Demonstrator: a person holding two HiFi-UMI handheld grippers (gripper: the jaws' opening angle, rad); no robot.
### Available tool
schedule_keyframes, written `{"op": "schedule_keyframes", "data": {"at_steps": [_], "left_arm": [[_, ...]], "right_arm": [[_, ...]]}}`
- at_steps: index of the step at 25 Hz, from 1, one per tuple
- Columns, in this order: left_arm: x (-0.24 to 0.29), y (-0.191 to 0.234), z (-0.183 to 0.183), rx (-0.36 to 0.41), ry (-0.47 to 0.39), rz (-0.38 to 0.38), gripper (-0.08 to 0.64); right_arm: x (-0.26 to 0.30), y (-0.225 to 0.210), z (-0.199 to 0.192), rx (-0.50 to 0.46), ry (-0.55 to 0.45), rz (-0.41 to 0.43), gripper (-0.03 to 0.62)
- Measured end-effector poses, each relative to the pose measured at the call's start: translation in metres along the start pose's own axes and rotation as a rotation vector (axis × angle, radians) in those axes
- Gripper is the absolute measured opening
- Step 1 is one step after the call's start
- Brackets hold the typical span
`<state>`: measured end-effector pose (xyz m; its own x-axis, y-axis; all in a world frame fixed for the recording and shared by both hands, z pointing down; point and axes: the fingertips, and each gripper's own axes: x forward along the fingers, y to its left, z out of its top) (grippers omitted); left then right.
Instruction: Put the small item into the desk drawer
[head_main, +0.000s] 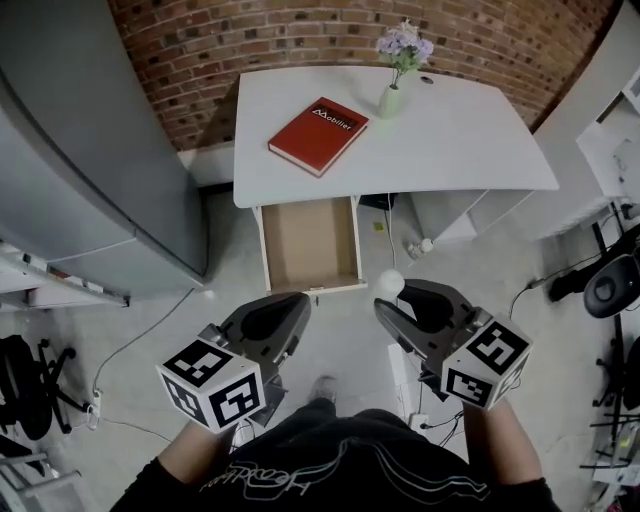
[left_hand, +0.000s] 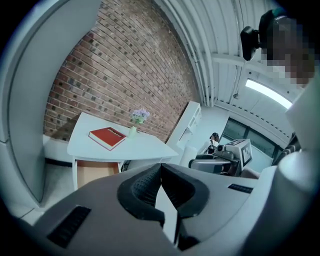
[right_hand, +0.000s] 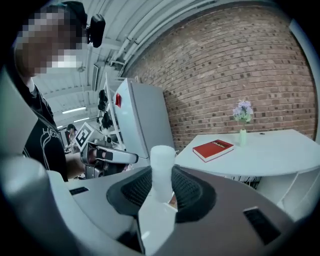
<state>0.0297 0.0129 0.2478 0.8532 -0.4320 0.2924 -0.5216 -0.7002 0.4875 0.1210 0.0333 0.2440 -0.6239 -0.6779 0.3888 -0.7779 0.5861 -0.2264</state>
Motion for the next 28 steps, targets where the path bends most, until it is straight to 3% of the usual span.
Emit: {"op": "schedule_keyframes", "data": {"at_steps": [9, 19, 28], "left_arm": [[0.021, 0.080, -0.024, -0.078, 0.000, 0.086, 0.021], [0.035, 0.146, -0.018, -0.175, 0.005, 0.208, 0.021], [0.055, 0.206, -0.030, -0.289, 0.003, 0.312, 0.021]], "right_arm": [[0.081, -0.046, -0.026, 0.014, 0.131, 0.047, 0.132], [0.178, -0.090, -0.032, -0.006, 0.239, 0.143, 0.132], [0.259, -0.141, -0.093, -0.108, 0.406, 0.166, 0.132]]}}
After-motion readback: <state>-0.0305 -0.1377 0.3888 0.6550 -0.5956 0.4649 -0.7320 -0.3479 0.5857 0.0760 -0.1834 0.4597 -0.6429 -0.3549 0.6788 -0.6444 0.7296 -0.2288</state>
